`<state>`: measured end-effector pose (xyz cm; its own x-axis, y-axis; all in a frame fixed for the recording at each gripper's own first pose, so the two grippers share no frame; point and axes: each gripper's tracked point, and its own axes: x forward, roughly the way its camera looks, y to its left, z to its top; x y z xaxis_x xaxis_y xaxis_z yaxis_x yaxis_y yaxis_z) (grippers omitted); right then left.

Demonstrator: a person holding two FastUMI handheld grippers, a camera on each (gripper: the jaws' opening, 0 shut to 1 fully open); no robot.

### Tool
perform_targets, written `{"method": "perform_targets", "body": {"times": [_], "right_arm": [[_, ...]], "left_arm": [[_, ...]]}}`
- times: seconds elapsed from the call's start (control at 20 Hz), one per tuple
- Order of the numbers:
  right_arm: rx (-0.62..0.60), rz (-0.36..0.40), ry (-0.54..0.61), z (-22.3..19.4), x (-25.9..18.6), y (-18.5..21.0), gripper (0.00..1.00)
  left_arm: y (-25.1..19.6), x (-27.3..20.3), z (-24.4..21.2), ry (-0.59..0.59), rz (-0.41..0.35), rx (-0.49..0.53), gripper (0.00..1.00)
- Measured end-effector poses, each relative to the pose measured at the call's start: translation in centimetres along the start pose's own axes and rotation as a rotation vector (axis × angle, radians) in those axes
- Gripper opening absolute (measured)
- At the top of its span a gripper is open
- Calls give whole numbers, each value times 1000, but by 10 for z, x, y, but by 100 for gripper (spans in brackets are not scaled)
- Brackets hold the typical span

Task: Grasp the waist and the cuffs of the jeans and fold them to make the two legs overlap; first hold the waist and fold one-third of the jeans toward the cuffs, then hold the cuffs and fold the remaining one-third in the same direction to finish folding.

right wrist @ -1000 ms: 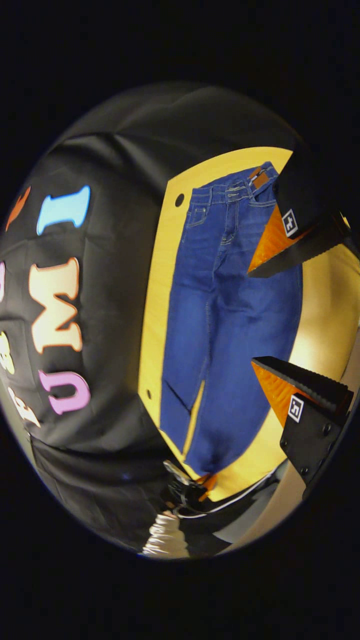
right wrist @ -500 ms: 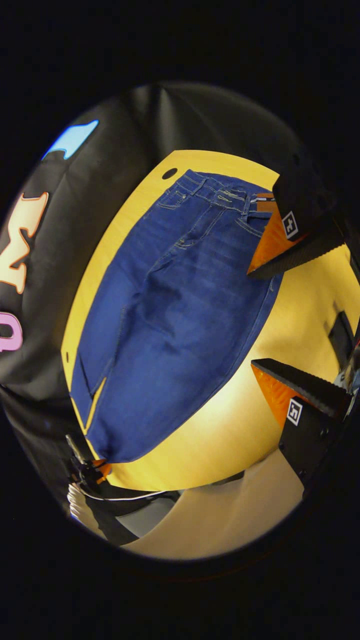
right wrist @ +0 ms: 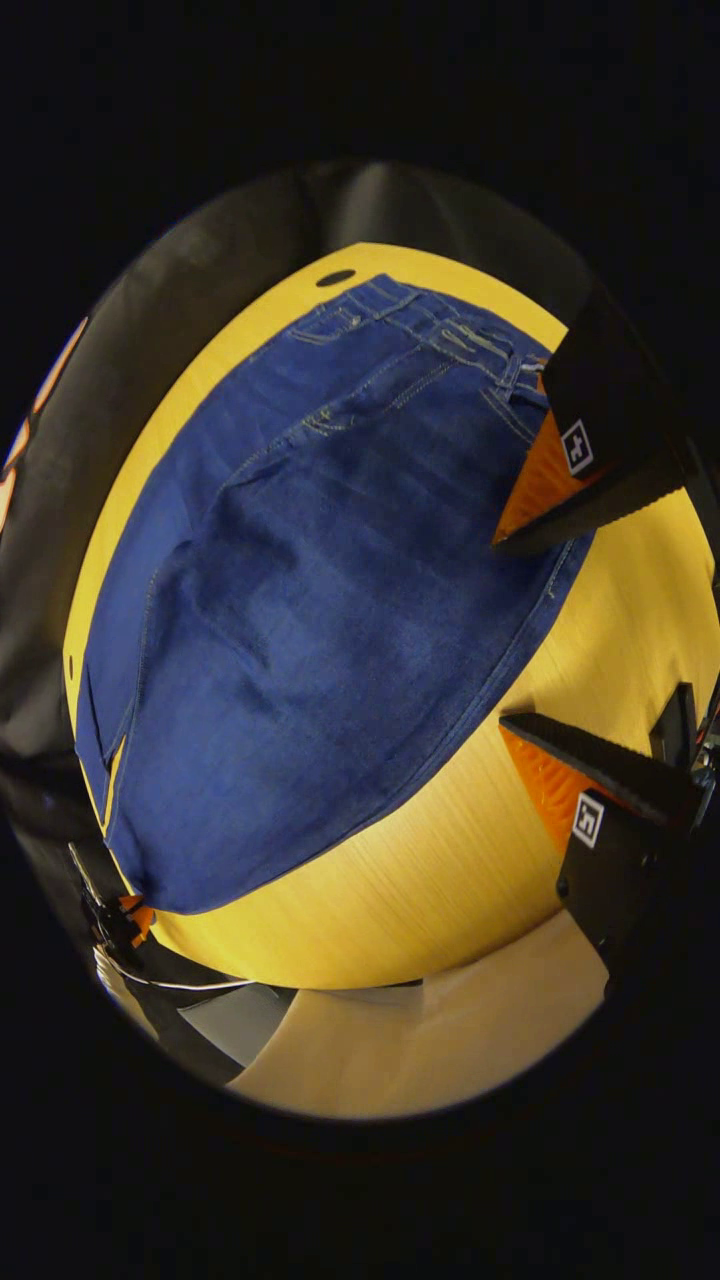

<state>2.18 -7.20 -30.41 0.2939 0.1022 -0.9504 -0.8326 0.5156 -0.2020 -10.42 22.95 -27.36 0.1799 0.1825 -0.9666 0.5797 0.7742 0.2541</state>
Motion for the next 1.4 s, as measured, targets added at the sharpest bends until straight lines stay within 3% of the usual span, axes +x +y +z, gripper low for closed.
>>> {"method": "perform_targets", "body": {"times": [0.1,0.15,0.2,0.25,0.4,0.65,0.7,0.75,0.85,1.1,1.15,1.25,1.4], "right_arm": [[20,23,0,-1,1,-3,100],[23,23,2,-2,1,-4,93],[26,19,-2,-1,1,-5,94],[23,17,-2,-2,1,-5,86],[28,11,4,1,3,-10,83],[-32,-6,-55,14,-2,-9,19],[-18,-10,-63,15,-2,-7,14],[14,-14,-67,16,0,-6,15],[101,-23,-71,15,-2,-6,8],[115,-79,-63,14,-1,-8,4],[141,-94,-57,12,-2,-9,6],[197,-133,-62,12,-4,-10,0],[255,-197,-70,13,-9,-7,3]], "left_arm": [[0,0,1,2,-2,0,0],[0,0,0,4,-2,0,0],[0,0,1,2,-2,0,0],[0,0,1,6,-2,-2,0],[0,1,2,10,0,-14,0],[0,1,2,8,14,-19,0],[0,1,2,9,16,-21,0],[0,1,2,10,17,-22,0],[0,1,2,16,18,-30,0],[1,2,2,1,26,-79,0],[1,2,2,-14,39,-86,0],[1,2,3,-61,78,-88,0],[2,1,2,-126,139,-140,0]]}}
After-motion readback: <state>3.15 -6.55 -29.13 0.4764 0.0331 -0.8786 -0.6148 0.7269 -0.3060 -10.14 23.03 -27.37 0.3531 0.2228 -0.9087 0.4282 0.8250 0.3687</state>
